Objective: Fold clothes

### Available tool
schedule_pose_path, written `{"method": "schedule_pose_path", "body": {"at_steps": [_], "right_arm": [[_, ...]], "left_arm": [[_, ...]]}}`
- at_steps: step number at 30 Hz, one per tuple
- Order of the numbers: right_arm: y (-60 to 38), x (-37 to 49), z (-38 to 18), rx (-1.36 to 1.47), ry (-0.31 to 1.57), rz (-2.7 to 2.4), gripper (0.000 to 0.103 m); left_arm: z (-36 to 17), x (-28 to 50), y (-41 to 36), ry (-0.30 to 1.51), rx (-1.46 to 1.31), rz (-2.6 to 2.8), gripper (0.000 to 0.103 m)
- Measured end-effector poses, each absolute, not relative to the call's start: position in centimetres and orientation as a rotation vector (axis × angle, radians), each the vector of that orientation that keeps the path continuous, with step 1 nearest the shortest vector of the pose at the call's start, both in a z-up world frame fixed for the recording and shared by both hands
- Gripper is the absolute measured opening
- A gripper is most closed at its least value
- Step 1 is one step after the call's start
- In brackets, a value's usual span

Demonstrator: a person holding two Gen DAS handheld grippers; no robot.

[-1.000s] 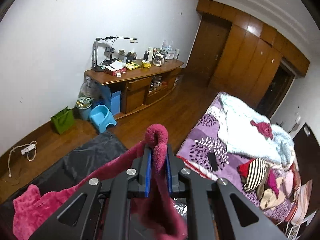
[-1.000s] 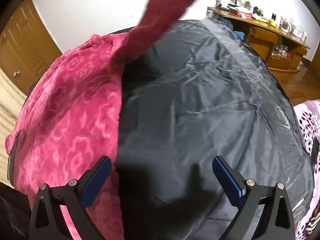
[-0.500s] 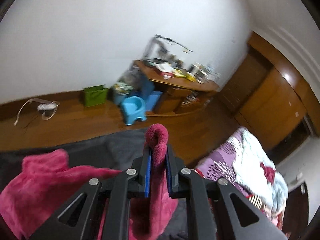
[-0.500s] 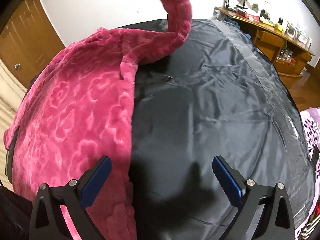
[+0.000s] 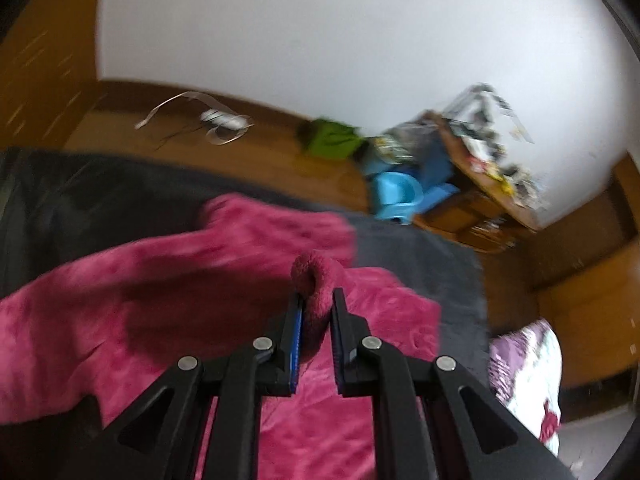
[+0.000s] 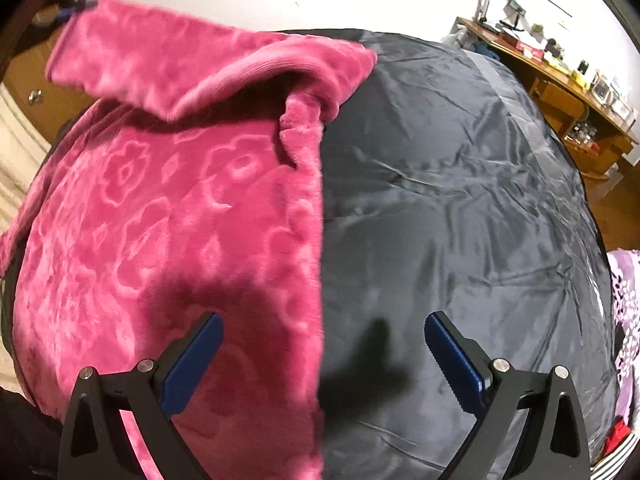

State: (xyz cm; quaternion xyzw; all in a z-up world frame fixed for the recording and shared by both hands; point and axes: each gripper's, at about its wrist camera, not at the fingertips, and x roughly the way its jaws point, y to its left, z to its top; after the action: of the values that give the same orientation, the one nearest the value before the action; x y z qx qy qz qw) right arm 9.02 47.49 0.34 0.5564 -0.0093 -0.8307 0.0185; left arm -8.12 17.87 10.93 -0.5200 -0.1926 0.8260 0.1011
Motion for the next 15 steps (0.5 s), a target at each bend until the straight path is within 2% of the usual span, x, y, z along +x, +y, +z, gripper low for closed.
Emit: {"method": "schedule_pose_path", "body": {"at_steps": [6, 15], "right_arm": [[45.9, 8.2, 0.1, 1.757, 0.014, -2.567, 0.102], [45.6, 5.1, 1.4, 1.691, 0.087, -2.671, 0.102]], "left_arm": [[5.6, -9.2, 14.1, -0.585, -1.668, 2.474, 0.014], [1.0, -10.4, 11.3, -0.552, -1.789, 2.492, 0.014]]}}
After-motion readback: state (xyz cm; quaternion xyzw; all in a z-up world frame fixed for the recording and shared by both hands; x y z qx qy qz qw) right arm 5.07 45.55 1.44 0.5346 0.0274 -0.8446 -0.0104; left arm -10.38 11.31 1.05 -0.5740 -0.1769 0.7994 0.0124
